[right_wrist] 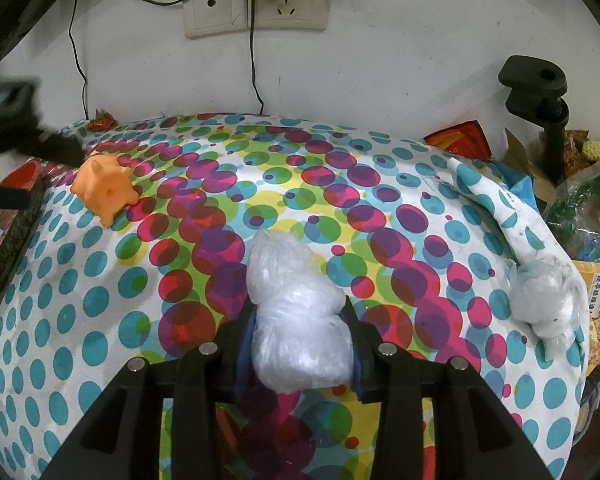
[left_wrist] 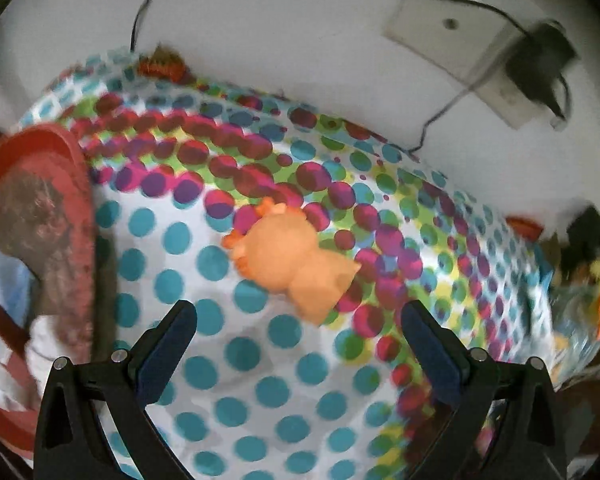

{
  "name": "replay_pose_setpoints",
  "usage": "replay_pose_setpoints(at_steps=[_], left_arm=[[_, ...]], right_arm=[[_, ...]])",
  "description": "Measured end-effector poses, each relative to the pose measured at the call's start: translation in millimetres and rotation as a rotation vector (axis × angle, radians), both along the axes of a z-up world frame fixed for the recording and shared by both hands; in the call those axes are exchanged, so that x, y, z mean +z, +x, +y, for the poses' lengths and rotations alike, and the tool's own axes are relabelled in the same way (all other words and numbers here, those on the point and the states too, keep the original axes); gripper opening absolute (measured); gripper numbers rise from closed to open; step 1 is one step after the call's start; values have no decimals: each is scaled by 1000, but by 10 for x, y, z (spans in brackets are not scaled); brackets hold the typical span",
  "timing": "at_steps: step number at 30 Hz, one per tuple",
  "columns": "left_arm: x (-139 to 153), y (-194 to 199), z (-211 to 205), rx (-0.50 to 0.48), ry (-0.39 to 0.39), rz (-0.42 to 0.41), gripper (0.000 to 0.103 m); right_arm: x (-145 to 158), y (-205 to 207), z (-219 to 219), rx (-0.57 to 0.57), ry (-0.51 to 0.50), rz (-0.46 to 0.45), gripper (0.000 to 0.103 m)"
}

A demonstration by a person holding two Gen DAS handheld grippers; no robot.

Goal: Organize objects
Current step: 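Grasp the orange rubber toy with the left tool while the right tool holds the plastic bag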

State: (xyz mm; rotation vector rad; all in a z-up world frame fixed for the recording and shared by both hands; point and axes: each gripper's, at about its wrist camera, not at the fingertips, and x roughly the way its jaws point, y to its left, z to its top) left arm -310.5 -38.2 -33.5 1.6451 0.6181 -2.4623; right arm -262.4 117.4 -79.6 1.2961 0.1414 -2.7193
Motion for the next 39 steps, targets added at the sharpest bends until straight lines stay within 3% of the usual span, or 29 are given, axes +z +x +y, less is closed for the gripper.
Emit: replay_pose_setpoints(at_steps=[4,8,10,13,22,32,37,39], left_arm=[[-122,-155,-52,96,48,-54,101],[-196,-248,-60,147,43,-79,97],[-259,-291,-57,159,53,-105,87],[-351,-309,-56,183,80,-134,81],[-374,-407,15,212,10,-130,75],[-363,-353,108,95,-47,-64,72],[-334,-325,58,10,-15,-33,52],[-317,-318,11,-25,-8,-18,50]], right_arm=[[-1,-1,-2,1,-3,0,40],[0,6,4,2,-10,-1,40],[-4,4,13,3,-21,-1,40],[-9,-2,15,12,-31,-2,40],[-31,4,29,14,-38,-2,40],[-42,-1,19,21,-38,-3,40],[-47,-1,14,22,-39,-3,40],[-50,-2,15,33,-38,-2,40]])
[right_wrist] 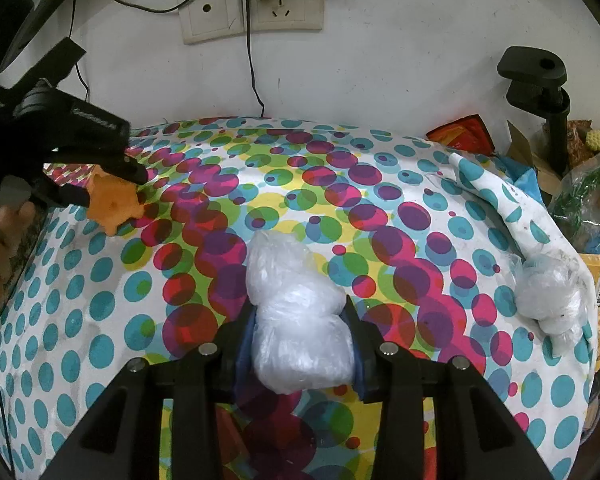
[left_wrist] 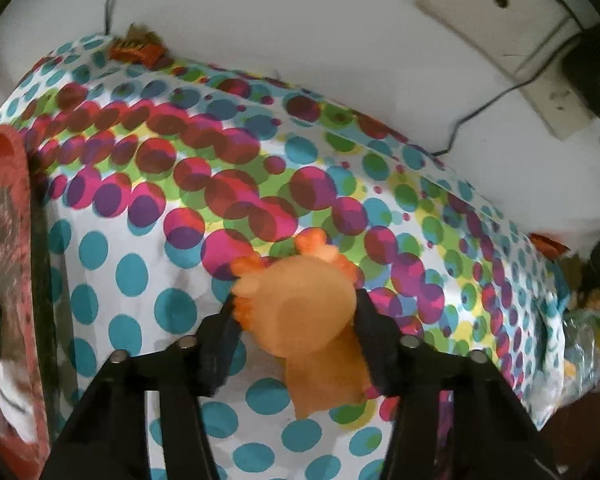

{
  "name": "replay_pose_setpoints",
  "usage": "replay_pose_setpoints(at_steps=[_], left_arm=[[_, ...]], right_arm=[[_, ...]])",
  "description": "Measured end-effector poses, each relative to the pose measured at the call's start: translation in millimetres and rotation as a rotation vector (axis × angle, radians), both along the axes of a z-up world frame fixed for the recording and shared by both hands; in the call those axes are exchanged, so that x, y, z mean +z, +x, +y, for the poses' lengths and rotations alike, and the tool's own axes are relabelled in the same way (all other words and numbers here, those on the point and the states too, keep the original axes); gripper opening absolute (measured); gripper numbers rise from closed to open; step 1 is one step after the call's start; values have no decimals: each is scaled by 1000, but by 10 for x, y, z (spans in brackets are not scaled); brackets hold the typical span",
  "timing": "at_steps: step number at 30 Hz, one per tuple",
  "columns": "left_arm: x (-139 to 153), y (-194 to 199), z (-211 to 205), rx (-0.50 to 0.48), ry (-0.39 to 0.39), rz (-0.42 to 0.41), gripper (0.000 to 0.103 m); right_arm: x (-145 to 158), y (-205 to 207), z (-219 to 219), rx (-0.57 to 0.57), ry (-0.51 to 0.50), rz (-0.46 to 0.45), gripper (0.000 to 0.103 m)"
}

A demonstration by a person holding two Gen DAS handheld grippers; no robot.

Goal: Organize objects
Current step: 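Grasp the orange rubber toy with the left tool while the right tool holds the plastic bag, then carry the orange toy over the red tray with the left tool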

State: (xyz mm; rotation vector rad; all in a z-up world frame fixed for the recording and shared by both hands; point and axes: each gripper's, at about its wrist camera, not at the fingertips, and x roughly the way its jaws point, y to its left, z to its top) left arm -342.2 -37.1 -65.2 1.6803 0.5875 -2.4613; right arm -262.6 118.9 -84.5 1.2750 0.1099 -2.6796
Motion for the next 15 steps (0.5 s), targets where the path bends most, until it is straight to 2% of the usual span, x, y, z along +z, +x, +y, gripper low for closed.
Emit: replay_pose_setpoints(at_steps=[4,6,10,15], left_arm=[[16,-21,4,-50,8,5,51],[65,-8,-61,-72,-3,22,51],[47,103,91,-114,-43,42,51],[9,52,203,-163,-23,36,50]], right_arm=[[-8,-2,-2,1,4,0,40],[-10,-1,-2,2,4,0,40],[-13,5,-1,2,2,0,40],[-17,5,4,8,3,1,40]])
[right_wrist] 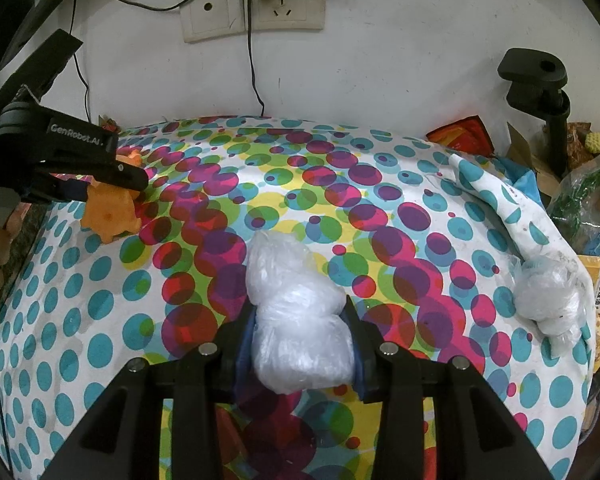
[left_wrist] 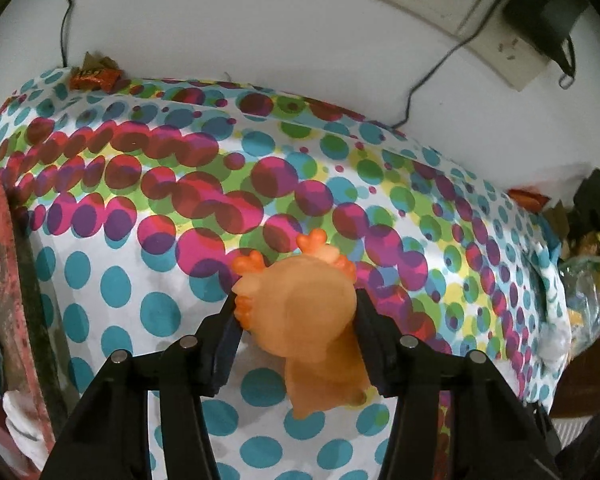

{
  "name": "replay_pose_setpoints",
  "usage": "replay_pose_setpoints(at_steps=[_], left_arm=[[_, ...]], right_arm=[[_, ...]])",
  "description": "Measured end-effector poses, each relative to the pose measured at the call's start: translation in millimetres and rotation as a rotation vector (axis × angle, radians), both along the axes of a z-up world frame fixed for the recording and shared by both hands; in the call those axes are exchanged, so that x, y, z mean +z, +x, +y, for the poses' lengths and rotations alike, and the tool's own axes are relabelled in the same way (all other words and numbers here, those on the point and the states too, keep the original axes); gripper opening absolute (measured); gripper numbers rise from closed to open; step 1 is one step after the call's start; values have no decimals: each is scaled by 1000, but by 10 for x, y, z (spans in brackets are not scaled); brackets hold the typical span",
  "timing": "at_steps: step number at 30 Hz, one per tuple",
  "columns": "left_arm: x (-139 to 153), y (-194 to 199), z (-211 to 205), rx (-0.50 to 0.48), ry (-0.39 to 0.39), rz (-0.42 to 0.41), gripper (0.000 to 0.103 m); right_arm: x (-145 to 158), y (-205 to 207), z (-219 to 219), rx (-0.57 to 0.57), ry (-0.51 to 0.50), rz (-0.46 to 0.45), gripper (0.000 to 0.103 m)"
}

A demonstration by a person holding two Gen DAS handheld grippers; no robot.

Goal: Organize objects
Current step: 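Carry the orange toy over the red tray with the left tool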

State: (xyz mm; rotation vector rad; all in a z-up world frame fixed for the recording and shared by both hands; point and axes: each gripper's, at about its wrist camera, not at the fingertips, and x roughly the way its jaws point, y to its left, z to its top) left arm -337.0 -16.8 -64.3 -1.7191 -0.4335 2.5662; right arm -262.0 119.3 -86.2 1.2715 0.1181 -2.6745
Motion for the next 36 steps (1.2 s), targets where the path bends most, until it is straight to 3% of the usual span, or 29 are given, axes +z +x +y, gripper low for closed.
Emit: replay_pose_setpoints(at_steps=[29,36], left_arm=[[276,658,-40,-110,-164,64,50],[304,835,-73,-127,-155,62,50]], right_arm=[[6,-1,18,13,11,0,40],[-3,-1,25,14,9,0,40]])
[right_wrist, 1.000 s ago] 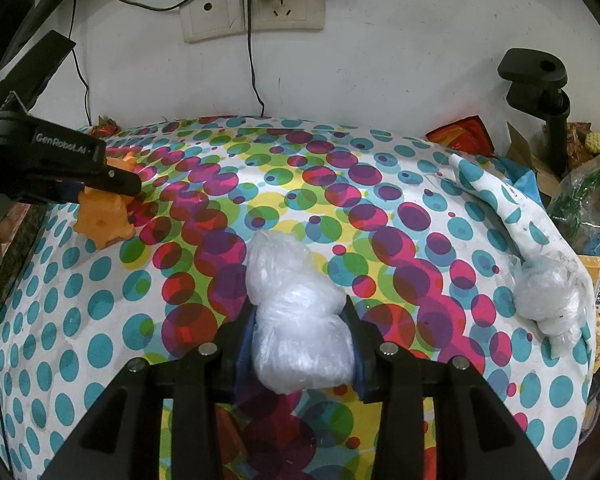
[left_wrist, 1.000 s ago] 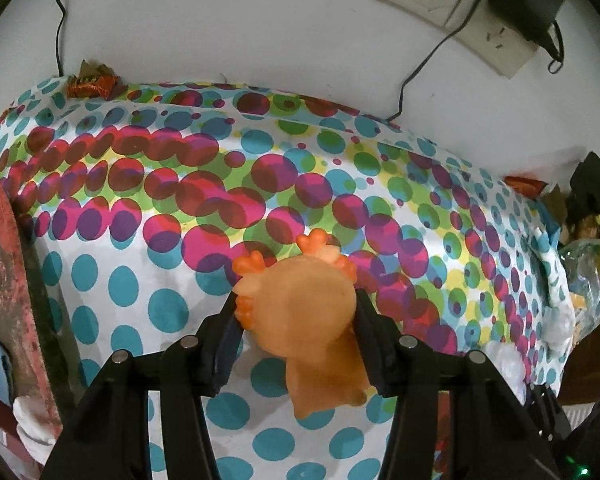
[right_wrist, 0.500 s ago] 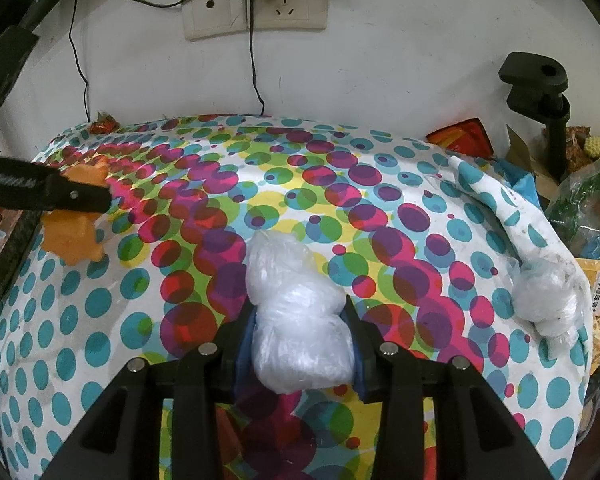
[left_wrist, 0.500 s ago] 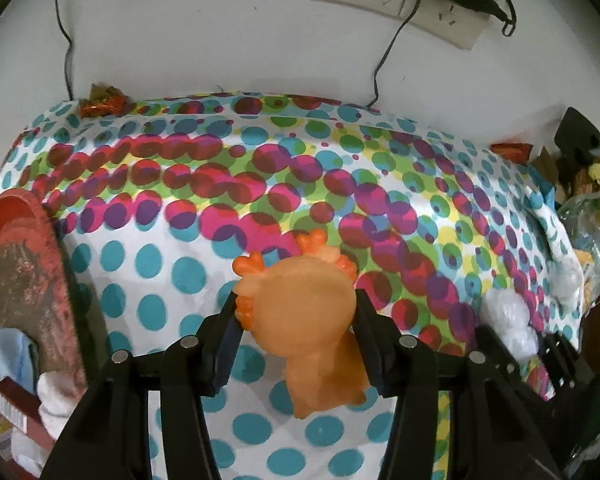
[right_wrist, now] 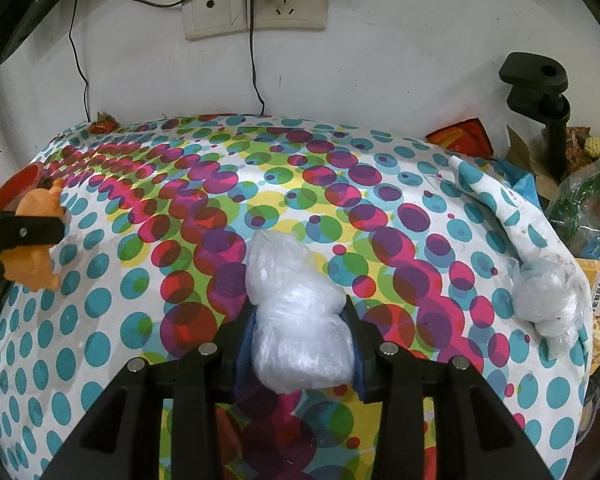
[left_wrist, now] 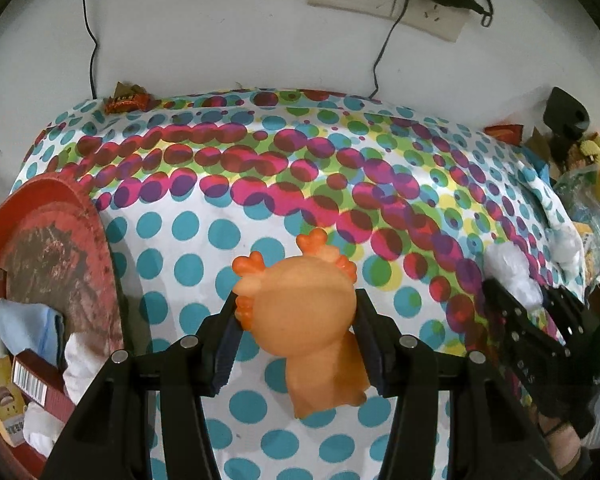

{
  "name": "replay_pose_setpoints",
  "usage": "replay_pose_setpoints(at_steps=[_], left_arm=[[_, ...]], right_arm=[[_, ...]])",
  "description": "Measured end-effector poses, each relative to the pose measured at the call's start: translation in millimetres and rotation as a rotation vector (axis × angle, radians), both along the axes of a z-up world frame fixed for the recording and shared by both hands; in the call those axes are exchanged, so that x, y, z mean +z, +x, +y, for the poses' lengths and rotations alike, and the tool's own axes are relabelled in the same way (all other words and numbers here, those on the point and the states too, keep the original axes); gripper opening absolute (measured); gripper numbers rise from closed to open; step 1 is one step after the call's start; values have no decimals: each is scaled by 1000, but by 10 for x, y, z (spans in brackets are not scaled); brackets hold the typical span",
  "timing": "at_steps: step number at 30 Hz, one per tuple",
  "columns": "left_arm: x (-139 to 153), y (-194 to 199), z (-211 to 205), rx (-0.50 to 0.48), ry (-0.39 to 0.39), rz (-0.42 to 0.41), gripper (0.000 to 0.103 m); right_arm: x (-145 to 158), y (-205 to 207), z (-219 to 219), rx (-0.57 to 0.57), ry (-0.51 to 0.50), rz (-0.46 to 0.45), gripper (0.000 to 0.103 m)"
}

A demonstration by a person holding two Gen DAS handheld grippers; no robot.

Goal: Organize objects
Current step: 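Carry the orange toy over the red tray with the left tool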

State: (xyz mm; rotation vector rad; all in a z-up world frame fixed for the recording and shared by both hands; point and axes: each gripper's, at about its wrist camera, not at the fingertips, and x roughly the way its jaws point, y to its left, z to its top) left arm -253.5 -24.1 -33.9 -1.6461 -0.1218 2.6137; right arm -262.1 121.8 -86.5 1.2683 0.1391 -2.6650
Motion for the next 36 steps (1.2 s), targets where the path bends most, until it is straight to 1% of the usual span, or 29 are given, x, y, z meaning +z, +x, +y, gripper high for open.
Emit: replay_pose_setpoints(at_steps=[6,11,19,28,32,36], left_arm=[[132,129,11,-20,12,21,50],[248,229,-21,-27,2,34,50],[403,372,-253,-1,-21,56,50],[508,482,-768,81,-51,73,50],[520,512,-1058,125,-60,73,50],[525,518,-1414,191,-59,75,50]], right_arm=[[-5,1,4,1,0,0,40],[-3,1,7,2,0,0,40],[-2,1,6,4,1,0,40],[0,-1,10,7,3,0,40],[0,-2,11,8,3,0,40],[1,-2,15,10,3,0,40]])
